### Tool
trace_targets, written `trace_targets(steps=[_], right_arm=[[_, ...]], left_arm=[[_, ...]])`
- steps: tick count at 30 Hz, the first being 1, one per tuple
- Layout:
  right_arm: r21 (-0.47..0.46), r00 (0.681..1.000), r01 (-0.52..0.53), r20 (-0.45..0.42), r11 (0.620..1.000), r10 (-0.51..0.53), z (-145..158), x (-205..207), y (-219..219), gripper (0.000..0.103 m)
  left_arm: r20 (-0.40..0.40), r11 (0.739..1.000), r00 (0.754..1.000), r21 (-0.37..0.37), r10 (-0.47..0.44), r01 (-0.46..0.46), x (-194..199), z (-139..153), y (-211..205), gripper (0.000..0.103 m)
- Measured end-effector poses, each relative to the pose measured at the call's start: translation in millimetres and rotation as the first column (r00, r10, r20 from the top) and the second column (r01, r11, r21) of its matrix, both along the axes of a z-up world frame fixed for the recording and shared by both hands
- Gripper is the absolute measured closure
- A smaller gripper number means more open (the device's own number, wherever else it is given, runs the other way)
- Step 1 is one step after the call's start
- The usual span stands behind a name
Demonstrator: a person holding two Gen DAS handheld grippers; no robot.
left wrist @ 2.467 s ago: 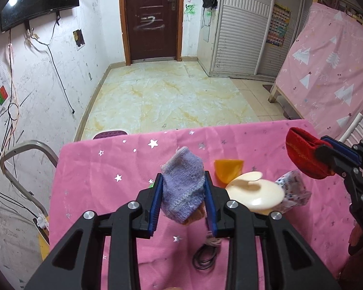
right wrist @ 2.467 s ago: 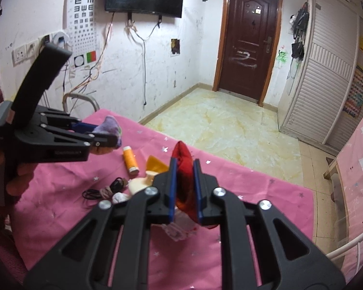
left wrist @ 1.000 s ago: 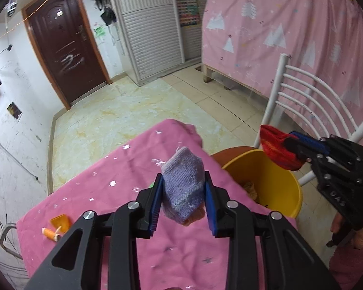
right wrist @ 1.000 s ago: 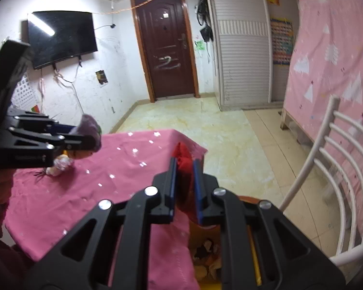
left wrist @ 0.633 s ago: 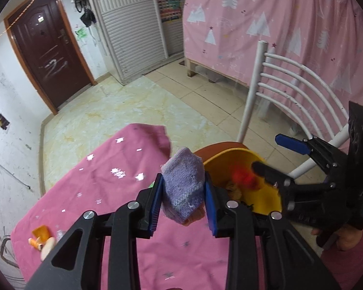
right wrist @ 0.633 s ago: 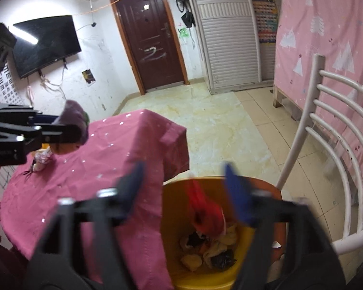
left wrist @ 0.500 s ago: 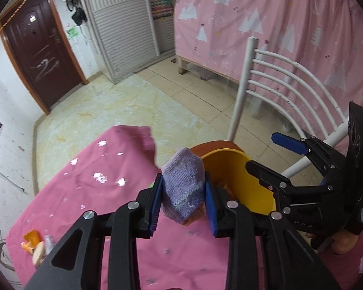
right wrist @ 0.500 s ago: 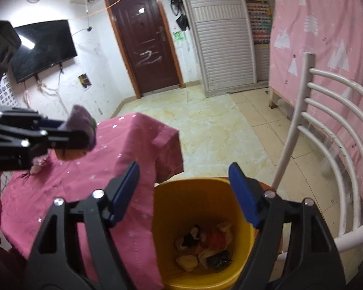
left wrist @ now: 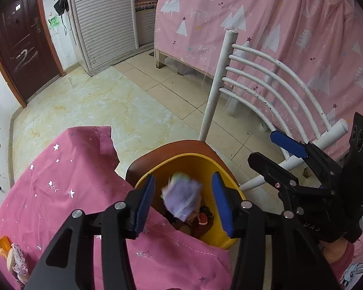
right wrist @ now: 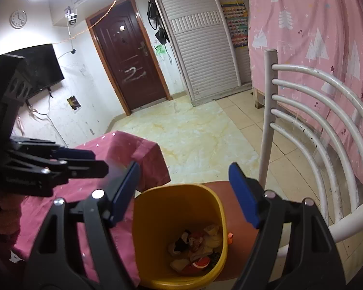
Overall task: Collect trash
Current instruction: 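Carry both socks to the yellow bin and open both grippers, then move both open tools back over the remaining table items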
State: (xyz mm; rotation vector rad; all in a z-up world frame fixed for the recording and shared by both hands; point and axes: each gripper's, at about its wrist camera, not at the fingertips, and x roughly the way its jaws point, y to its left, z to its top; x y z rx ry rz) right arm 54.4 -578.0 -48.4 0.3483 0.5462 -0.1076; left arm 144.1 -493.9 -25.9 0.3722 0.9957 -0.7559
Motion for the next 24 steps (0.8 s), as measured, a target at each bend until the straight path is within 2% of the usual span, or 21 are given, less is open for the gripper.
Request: trace_targets(steps=[10, 24], right_arm=[[-0.031, 0.999, -0.044, 0.0, 0.999, 0.044, 13, 9, 22, 0.03], [-0.097, 0.982, -0.19, -0.032, 0.977, 0.187, 32, 46, 105, 0.025]], left_arm=[[0.009, 0.999, 0.999, -0.027, 0.044, -0.044, 5, 11, 30, 0.062], [0.01, 0.982, 0.986, -0.095, 0.166, -0.164, 27, 32, 123, 0.059]])
